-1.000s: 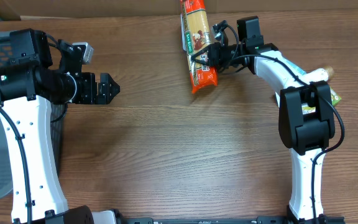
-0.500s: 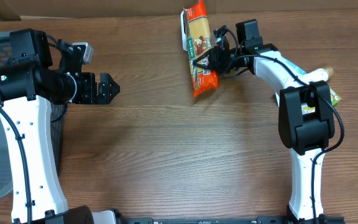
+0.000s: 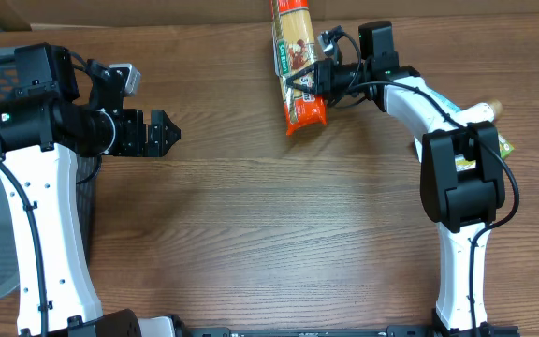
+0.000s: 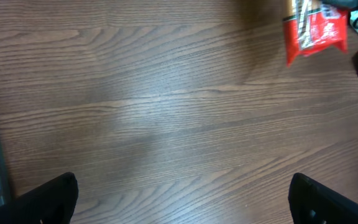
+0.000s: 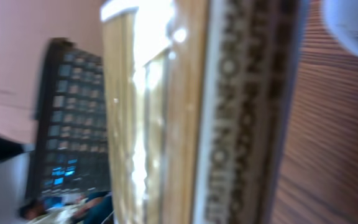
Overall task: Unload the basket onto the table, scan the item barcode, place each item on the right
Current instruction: 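Hold the spaghetti pack label in front of the scanner window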
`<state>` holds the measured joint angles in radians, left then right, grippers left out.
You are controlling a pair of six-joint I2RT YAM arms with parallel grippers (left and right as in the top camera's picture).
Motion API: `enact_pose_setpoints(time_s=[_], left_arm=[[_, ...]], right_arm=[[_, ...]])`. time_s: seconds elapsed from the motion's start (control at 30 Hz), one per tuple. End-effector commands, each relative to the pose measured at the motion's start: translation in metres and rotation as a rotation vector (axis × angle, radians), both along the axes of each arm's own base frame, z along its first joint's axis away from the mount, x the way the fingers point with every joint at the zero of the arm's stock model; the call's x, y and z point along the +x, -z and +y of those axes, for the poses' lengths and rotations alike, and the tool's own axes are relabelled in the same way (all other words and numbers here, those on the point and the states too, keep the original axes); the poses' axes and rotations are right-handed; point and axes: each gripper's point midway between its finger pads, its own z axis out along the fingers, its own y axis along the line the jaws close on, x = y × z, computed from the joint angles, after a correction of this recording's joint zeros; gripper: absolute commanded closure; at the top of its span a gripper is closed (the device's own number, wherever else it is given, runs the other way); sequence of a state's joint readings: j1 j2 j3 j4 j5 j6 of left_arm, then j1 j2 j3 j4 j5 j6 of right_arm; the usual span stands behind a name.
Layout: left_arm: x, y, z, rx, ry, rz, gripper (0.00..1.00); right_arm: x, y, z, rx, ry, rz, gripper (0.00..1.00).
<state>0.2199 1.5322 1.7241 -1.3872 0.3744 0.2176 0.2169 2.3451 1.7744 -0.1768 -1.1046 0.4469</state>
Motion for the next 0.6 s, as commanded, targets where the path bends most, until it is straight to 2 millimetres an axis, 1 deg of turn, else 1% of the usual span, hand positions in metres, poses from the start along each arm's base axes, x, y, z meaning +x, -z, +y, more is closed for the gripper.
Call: enact_pose_setpoints(time_s=[0.0,0.37,0.47,0.57], left_arm=[[0.002,-0.004,-0.003,0.002,0.028,-0.020,0.00],[0.002,-0.004,-0.003,0.002,0.028,-0.020,0.01],[0.002,-0.004,-0.003,0.002,0.028,-0.021,0.01],[0.002,-0.004,-0.003,0.002,0.028,-0.020,0.01]], right_arm=[[-0.012,-0.049,-0.008,0.147,-0.111,0.000,0.96],[-0.012,-0.070,-0.047,0.255,-0.113,0.305,0.96],[-0.012,-0.077,-0.052,0.272,-0.125,0.362,0.96],[-0.016,-0.083,-0.054,0.282,-0.151,0.390,0.96]])
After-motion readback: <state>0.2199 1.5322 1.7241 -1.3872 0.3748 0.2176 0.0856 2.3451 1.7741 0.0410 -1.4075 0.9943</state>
